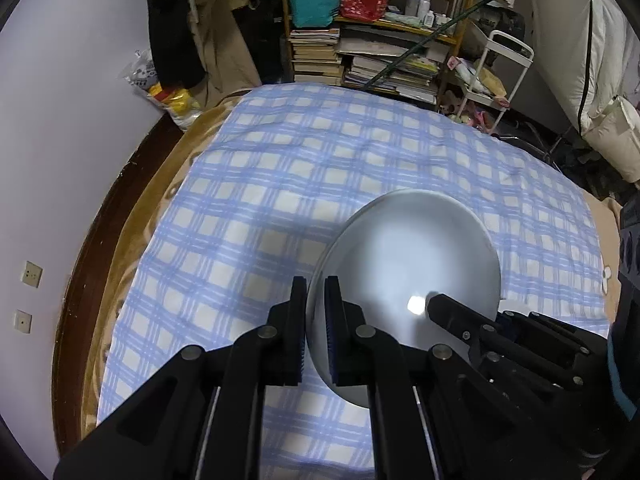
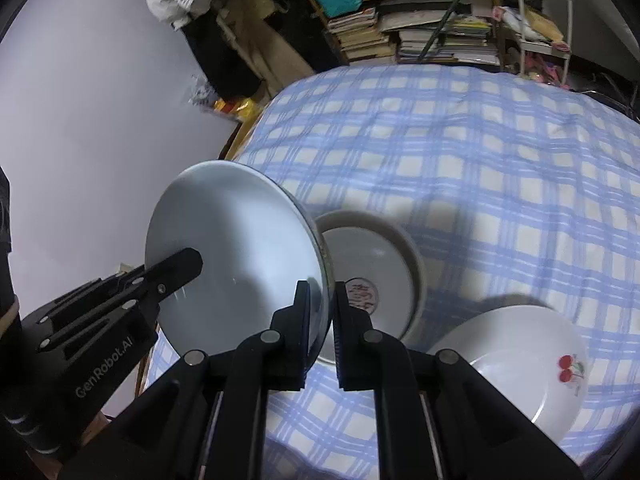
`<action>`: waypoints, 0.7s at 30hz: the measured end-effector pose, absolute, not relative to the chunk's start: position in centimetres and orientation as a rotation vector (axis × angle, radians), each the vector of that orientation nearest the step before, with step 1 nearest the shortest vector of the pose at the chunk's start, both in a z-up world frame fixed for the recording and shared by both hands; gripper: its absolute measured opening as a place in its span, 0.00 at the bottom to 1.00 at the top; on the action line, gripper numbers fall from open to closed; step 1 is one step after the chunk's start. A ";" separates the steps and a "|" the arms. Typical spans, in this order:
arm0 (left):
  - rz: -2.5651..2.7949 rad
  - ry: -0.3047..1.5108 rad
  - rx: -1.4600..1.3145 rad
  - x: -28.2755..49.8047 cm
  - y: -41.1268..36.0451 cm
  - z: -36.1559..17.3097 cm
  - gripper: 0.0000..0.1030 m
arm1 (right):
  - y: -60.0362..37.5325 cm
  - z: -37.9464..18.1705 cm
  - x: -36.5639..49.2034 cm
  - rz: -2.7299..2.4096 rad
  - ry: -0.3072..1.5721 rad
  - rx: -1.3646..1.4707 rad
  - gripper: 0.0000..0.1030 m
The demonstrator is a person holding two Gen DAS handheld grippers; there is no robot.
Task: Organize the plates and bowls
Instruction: 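Carry the red-patterned bowl over the white bowl stack and lower it in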
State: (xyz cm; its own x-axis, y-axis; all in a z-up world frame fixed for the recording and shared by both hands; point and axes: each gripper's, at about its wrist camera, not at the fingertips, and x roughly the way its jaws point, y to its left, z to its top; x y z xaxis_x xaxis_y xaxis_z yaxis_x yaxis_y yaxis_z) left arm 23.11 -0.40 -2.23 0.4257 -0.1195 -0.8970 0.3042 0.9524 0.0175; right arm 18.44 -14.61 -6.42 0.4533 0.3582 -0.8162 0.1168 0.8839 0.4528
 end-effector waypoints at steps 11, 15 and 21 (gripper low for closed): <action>-0.228 1.121 0.137 23.6 4.4 -3.6 0.08 | -10.0 -7.7 19.4 0.199 1.123 0.435 0.11; -0.212 1.128 0.109 23.9 5.9 -4.2 0.08 | -8.7 -8.0 19.8 0.207 1.131 0.420 0.11; -0.197 1.143 0.068 24.6 7.1 -4.9 0.08 | -7.7 -8.1 20.7 0.210 1.122 0.403 0.11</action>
